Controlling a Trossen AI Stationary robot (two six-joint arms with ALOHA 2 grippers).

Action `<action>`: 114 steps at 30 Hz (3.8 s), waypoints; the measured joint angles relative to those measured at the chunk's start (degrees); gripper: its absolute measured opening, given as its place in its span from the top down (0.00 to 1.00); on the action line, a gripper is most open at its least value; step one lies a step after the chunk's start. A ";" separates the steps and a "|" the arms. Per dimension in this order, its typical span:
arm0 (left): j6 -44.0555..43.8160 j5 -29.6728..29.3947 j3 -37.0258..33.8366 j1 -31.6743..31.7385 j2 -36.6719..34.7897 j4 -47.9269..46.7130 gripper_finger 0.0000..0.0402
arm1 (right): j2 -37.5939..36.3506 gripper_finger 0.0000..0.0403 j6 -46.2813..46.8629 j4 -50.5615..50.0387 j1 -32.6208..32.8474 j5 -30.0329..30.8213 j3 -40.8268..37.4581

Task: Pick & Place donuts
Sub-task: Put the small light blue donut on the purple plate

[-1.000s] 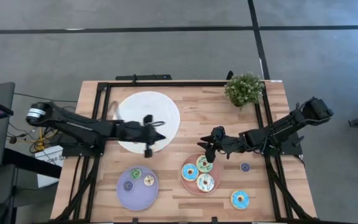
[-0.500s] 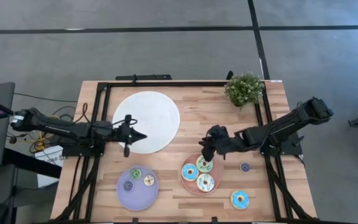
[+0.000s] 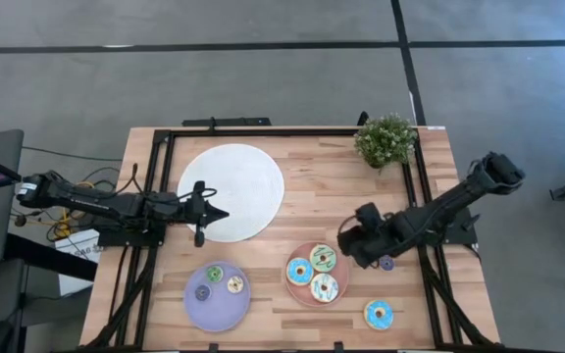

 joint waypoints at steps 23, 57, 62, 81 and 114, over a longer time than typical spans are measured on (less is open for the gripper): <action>-0.40 0.01 0.02 0.00 0.00 0.21 1.00 | -0.02 0.78 20.81 -15.29 5.39 -4.56 -5.12; -0.62 0.06 0.07 0.00 0.00 0.16 1.00 | 4.44 0.39 24.35 -9.70 4.62 -6.36 -8.79; -0.63 0.84 0.07 0.02 0.01 0.02 1.00 | 9.91 0.38 29.14 -9.39 3.97 -6.35 -8.81; -0.63 1.06 0.07 0.00 0.02 -0.24 1.00 | 21.40 0.38 32.82 -7.60 0.91 -4.08 -8.81; -0.63 0.95 0.07 0.00 0.02 -1.46 1.00 | 14.93 0.55 9.46 -10.10 3.30 7.60 2.83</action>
